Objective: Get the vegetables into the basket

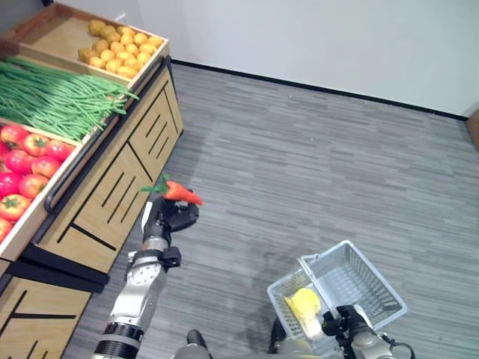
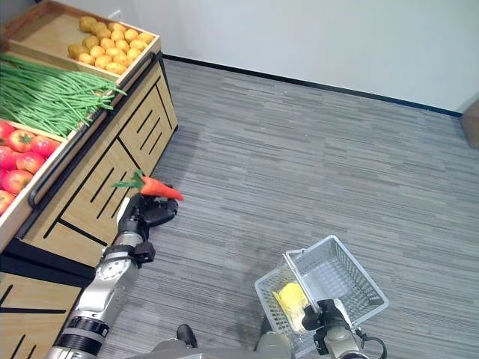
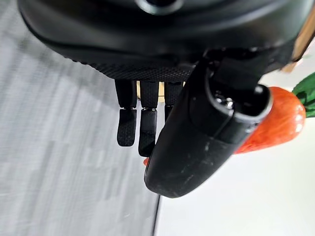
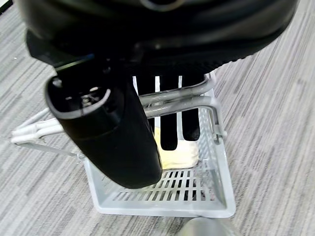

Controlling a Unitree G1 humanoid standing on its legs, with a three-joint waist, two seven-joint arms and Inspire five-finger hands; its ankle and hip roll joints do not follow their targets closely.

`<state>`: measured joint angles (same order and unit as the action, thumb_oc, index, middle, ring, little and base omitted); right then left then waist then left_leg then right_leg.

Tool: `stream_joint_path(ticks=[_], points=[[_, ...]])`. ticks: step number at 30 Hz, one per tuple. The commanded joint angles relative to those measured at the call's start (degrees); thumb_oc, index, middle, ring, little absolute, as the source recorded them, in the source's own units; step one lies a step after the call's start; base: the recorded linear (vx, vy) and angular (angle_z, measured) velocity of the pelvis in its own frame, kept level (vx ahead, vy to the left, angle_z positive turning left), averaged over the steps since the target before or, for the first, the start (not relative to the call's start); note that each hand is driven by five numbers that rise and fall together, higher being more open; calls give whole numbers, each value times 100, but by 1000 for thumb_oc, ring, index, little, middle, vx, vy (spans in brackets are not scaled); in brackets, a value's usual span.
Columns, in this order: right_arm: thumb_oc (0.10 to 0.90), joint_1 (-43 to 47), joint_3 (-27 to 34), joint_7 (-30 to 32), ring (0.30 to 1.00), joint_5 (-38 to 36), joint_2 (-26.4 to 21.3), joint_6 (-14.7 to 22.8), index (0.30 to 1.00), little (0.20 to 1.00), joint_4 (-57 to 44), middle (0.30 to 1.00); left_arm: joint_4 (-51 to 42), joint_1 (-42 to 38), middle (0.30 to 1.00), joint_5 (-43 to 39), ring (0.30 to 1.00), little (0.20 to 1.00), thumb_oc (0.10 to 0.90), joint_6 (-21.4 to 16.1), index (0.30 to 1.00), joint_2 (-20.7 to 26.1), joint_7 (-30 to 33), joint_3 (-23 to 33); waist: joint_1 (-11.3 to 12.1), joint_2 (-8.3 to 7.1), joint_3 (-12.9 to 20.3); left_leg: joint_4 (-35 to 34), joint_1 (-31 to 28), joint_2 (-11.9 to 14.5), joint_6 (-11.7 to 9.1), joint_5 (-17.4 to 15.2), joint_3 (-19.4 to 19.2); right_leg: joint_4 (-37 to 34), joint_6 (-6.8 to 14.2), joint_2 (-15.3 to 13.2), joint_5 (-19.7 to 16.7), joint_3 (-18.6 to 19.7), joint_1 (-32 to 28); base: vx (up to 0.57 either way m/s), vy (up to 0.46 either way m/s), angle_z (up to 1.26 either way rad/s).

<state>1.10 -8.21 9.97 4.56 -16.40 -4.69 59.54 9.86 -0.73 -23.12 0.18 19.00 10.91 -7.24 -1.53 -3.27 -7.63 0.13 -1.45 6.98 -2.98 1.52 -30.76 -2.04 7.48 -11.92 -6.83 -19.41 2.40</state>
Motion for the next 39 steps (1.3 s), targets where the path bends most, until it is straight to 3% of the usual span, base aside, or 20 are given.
stream_joint_path(ticks=[1, 3, 4, 5, 6, 7, 10, 13, 24, 31, 39], points=[[400, 216, 45, 189, 300, -152, -98, 139, 300, 300, -347, 300, -513, -325, 300, 153, 300, 300, 400, -371, 300, 88, -146, 73, -10, -111, -17, 4, 247, 282, -235, 303, 344, 277, 451, -348, -47, -101, -39, 10, -96, -1], [400, 269, -8, 224, 300, -283, -38, 172, 300, 300, -338, 300, -437, -265, 300, 124, 300, 300, 400, -353, 300, 67, -217, 22, -35, -80, -100, 405, 337, 484, -303, 221, 491, 427, 285, -132, 206, 118, 6, 13, -238, 0], [400, 295, -109, 210, 300, -289, -45, 205, 300, 300, -361, 300, -440, -231, 300, 69, 300, 300, 400, -358, 300, 75, -289, 29, 66, -115, -265, 1467, 728, 722, -447, 192, 1002, 477, 85, 32, 318, 172, -76, 3, -245, 2], [400, 313, -148, 238, 300, -334, -77, 212, 300, 300, -402, 300, -468, -250, 300, -27, 300, 300, 400, -366, 300, 36, -272, -59, 158, -124, -366, 1336, 921, 553, -465, 228, 1729, 514, 78, 63, 379, 194, -96, -10, -136, 2], [400, 316, -146, 238, 300, -334, -76, 211, 300, 300, -402, 300, -466, -254, 300, -28, 300, 300, 400, -366, 300, 37, -271, -58, 139, -136, -347, 1299, 941, 529, -454, 269, 1738, 503, 79, 46, 361, 177, -76, 56, 84, -6], [400, 327, -193, 240, 300, -245, -137, 190, 300, 300, -517, 300, -448, -267, 300, -15, 300, 300, 400, -360, 300, -10, -263, -97, 208, -108, -334, 586, 985, 373, -425, 258, 2205, 441, 179, 51, 295, 252, -93, 85, 103, -15], [400, 263, -139, 241, 300, -262, -125, 194, 300, 300, -587, 300, -422, -261, 300, 81, 300, 300, 400, -364, 300, -8, -261, -164, 147, -69, -268, 322, 861, 297, -341, 290, 2117, 443, 239, 4, 255, 270, -61, 49, 99, -20], [400, 329, -102, 270, 300, -296, -86, 215, 300, 300, -842, 300, -576, -289, 300, 121, 300, 300, 400, -377, 300, 124, -297, -191, 95, -38, -163, -64, 692, 64, -219, 292, 1896, 407, 397, -256, 60, 462, 120, 28, 254, -34], [400, 532, -146, 315, 300, -391, 55, 219, 300, 300, -1549, 300, -293, -235, 300, 622, 300, 300, 400, -309, 300, 260, -110, -100, 215, -226, -237, -405, 365, -332, 33, 165, 1541, 431, 676, -621, -348, 765, 353, 14, 124, -29], [400, 903, -127, 447, 300, -552, 30, 195, 300, 300, -2012, 300, 168, -356, 300, 2028, 300, 300, 400, -1, 300, 522, -117, -283, 265, -231, -104, -410, 228, -406, 61, 77, 1437, 338, 752, -720, -553, 792, 343, 30, 36, -14], [400, 1040, -529, 242, 300, -450, -9, 264, 300, 300, -3340, 300, 517, -958, 300, 3690, 300, 300, 400, 209, 300, 728, 0, -771, 183, -169, 88, -416, 42, -317, -3, 56, 1412, 231, 737, -687, -436, 712, 161, 26, -24, 1]])
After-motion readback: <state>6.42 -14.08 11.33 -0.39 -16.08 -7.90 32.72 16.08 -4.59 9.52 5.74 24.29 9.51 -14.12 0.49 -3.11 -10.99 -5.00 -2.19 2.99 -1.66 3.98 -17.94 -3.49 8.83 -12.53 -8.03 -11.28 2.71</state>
